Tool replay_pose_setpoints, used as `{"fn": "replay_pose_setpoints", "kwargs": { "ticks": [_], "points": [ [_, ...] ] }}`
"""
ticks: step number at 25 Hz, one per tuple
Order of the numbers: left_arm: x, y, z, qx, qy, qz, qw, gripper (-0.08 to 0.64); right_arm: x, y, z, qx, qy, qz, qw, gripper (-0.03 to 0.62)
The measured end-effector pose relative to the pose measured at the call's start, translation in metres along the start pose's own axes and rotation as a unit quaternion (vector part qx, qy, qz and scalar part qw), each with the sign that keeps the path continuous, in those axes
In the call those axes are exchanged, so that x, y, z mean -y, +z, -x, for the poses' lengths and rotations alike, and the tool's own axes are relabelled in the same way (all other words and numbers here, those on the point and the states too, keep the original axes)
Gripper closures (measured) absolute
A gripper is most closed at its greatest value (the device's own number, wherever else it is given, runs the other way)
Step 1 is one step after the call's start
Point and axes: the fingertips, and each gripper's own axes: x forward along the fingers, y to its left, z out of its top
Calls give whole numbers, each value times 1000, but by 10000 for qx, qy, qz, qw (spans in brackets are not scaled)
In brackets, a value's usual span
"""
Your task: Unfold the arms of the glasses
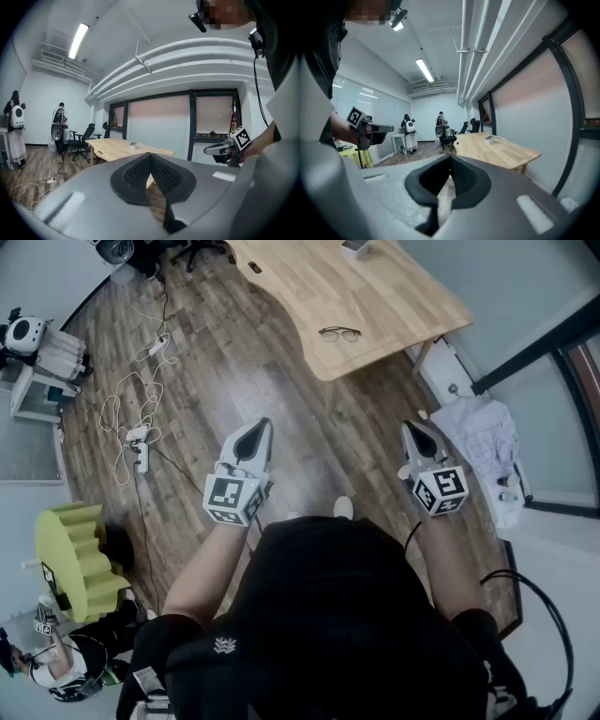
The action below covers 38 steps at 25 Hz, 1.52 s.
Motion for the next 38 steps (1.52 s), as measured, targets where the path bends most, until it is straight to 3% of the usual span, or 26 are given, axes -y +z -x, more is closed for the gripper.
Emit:
{"fn": "replay_pose_setpoints", "kwargs": {
  "ticks": [5,10,17,20,26,29,38],
  "points": [
    [11,-4,-27,-32,74,-227,9997,554,24,-8,-2,-15,153,60,9999,592],
    [18,-11,-53,-93,255,-110,9996,554,54,-26,-6,-78,130,-109,9998,592],
    [6,-14,-103,-209,79,-66,9997,554,89,-25,-36,-26,-8,-313,9995,591],
    [-10,-8,-137,-96,9,-82,9999,554,99,-19,-65,-73,21,-323,9995,592],
    [-63,-3,-209,-9,-113,-57,9999,554,98,10,-147,-256,839,-78,9961,591],
    [-92,0,-255,-3,-236,-133,9996,554,114,20,-201,-585,867,124,9944,591],
    [-157,1,-357,-260,-685,183,9971,554,130,32,-341,-1417,1194,713,9801,591]
  ]
}}
